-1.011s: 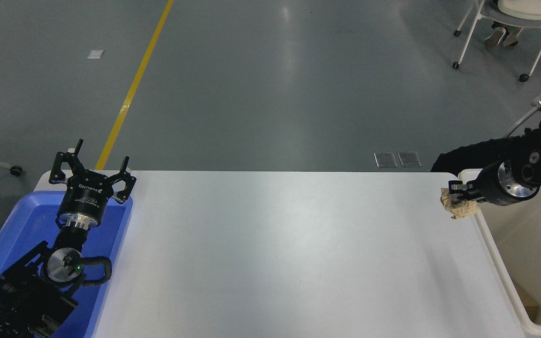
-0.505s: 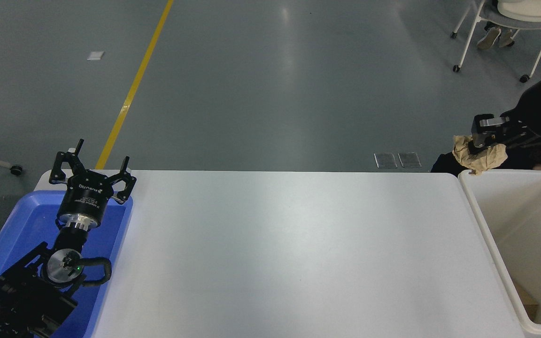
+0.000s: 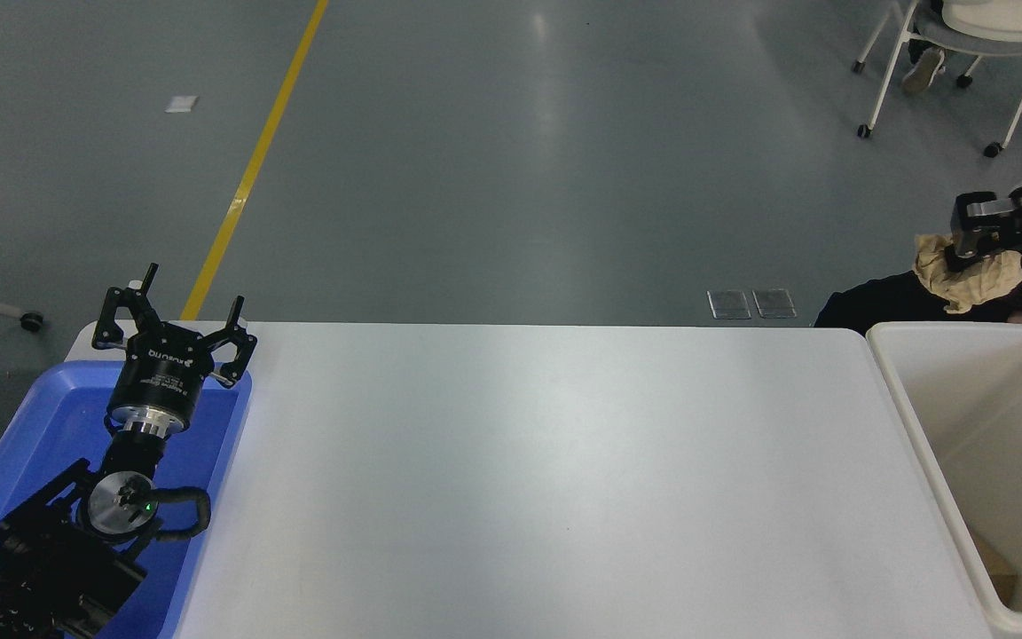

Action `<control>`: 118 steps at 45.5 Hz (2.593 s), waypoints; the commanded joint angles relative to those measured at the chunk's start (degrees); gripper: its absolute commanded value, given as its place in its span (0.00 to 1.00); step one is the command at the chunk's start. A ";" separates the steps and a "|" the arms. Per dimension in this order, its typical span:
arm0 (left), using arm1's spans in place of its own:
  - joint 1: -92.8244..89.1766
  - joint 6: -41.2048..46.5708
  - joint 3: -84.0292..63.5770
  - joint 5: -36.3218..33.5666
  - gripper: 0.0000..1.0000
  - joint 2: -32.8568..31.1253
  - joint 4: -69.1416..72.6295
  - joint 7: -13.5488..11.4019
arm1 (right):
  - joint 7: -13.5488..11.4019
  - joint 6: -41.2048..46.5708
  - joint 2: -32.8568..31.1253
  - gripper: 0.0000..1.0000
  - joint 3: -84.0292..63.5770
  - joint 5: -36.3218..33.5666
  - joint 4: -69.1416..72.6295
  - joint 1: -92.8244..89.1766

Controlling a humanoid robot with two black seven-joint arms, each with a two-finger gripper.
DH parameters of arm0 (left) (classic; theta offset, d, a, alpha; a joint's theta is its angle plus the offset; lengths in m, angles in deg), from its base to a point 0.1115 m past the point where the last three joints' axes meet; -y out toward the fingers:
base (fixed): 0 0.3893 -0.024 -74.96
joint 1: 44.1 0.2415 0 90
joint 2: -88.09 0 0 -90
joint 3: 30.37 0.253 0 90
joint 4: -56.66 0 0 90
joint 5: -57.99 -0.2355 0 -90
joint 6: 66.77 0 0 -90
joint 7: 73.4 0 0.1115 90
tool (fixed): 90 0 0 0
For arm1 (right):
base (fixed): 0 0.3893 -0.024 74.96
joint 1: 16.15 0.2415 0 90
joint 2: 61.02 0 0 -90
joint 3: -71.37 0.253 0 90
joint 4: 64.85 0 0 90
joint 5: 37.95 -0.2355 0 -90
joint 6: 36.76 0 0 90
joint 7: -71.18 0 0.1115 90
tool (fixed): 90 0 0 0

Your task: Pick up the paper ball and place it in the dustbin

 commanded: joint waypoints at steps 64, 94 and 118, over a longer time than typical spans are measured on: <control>-0.08 0.08 -0.08 0.01 1.00 0.01 0.01 -0.07 | 4.02 -32.70 20.36 1.00 52.03 -17.32 -57.42 -88.30; -0.17 -0.01 0.10 0.01 1.00 0.01 0.01 0.01 | 3.41 -16.19 5.94 1.00 9.23 -5.27 -14.54 -29.70; 0.00 0.08 -0.08 0.01 1.00 0.01 0.01 -0.07 | 0.33 8.26 21.40 1.00 6.94 -23.02 12.72 1.26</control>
